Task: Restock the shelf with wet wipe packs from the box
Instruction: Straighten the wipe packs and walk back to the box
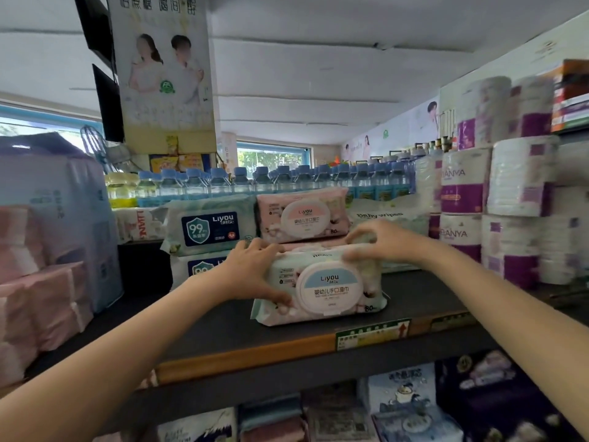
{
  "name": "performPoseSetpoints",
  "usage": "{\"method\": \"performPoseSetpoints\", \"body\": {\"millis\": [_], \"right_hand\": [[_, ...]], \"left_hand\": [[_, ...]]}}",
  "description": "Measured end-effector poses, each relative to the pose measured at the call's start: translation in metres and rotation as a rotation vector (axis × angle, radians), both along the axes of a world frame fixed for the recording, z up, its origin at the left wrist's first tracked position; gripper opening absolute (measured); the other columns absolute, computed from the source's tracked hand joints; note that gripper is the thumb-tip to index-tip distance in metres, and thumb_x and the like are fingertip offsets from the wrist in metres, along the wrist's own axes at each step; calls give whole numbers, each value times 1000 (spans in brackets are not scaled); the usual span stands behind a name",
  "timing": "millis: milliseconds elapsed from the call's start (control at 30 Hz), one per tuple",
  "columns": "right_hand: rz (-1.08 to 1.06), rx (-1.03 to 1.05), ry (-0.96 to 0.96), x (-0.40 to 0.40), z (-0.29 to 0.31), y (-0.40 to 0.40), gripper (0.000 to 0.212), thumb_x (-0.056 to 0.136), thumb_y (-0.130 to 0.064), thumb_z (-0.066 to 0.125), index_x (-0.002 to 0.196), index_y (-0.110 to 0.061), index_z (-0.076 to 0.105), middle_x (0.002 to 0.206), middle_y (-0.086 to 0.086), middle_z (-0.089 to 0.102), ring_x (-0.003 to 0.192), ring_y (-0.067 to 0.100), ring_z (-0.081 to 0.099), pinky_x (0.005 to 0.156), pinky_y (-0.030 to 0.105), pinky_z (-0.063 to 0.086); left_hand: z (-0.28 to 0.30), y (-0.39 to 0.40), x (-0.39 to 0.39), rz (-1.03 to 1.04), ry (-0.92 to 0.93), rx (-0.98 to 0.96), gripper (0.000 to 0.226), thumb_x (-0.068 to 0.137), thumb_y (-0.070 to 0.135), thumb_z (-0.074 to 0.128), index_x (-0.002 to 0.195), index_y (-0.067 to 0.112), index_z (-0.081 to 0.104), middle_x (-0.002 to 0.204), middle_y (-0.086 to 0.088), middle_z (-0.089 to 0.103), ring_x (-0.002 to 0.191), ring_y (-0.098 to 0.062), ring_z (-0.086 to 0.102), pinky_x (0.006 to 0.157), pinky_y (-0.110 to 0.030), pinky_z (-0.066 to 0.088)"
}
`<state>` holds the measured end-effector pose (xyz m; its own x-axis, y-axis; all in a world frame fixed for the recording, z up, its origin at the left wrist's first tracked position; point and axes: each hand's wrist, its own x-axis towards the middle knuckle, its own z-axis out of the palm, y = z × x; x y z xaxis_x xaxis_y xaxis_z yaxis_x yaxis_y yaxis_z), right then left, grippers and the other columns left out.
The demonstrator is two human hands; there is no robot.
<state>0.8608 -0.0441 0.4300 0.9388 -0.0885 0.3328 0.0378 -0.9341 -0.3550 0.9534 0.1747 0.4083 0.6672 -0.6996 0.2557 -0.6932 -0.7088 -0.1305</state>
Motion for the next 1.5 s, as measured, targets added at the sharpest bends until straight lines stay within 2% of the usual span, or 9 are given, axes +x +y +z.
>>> {"method": "performPoseSetpoints", "body": {"millis": [133, 300, 433, 533, 700, 833, 1100, 1300, 1500], "right_hand": [[-187, 190, -213, -12, 7, -16, 29, 89, -26, 59, 110, -7, 63, 115, 10, 62, 95, 16, 55, 79, 28, 44], [-209, 389, 39, -18, -19, -9, 30, 91, -32, 56, 117, -18, 54, 115, 3, 50, 109, 22, 53, 77, 33, 53], [-275, 414, -35, -8, -22, -8, 40, 93, -41, 47, 126, -17, 49, 123, 5, 51, 107, 21, 51, 91, 39, 48], [-346, 494, 21, 6, -19, -13, 49, 93, -41, 47, 128, -6, 48, 128, 10, 51, 107, 25, 53, 77, 32, 48], [-453, 338, -66, 28, -20, -19, 30, 92, -15, 49, 63, -9, 44, 68, 6, 44, 59, 17, 40, 49, 27, 29], [-512, 231, -55, 15, -15, -10, 30, 92, -12, 50, 63, -7, 43, 64, 6, 41, 56, 17, 37, 46, 27, 25], [-520, 181, -289, -5, 11, 22, 26, 93, -16, 47, 74, -2, 58, 70, 10, 54, 67, 23, 51, 58, 29, 38], [-302, 167, -225, 20, 24, 109, 51, 90, -10, 50, 41, -18, 50, 62, 2, 47, 62, 17, 49, 53, 22, 40], [-218, 313, 21, 40, -11, 147, 33, 90, -1, 45, 59, -9, 38, 56, 9, 43, 46, 21, 47, 36, 17, 40]], "left_hand": [[10, -10, 2, 62, 58, 44, 94, 66, 63, 68, 142, 24, 27, 136, -7, 44, 123, -26, 41, 104, -35, 31], [21, -16, 5, 71, 218, 60, 97, 65, 57, 74, 142, 22, 27, 138, -2, 47, 123, -22, 46, 105, -35, 36], [19, -13, 4, 71, 191, 60, 98, 64, 61, 72, 142, 23, 27, 137, -4, 48, 122, -23, 46, 105, -36, 38], [16, -15, 1, 97, 145, 56, 100, 59, 66, 72, 139, 22, 32, 133, -4, 50, 118, -23, 48, 102, -37, 40], [18, -5, -6, 18, 358, -226, 80, 66, 46, 77, 132, 17, 43, 122, 0, 50, 105, -15, 47, 87, -26, 39], [19, 1, -19, -28, 431, -316, 63, 71, 39, 76, 123, 13, 52, 110, 0, 54, 95, -13, 48, 75, -22, 38], [32, 35, -22, -125, 463, -474, 72, 67, 30, 81, 128, 12, 47, 115, 6, 51, 102, -14, 49, 85, -24, 40], [52, 122, -10, 95, 441, -282, 73, 68, 36, 78, 130, 18, 44, 125, 2, 46, 107, -16, 45, 94, -28, 38], [56, 156, -15, 263, 399, 169, 70, 77, 52, 63, 137, 22, 42, 143, 3, 39, 129, -18, 38, 107, -32, 30]]}}
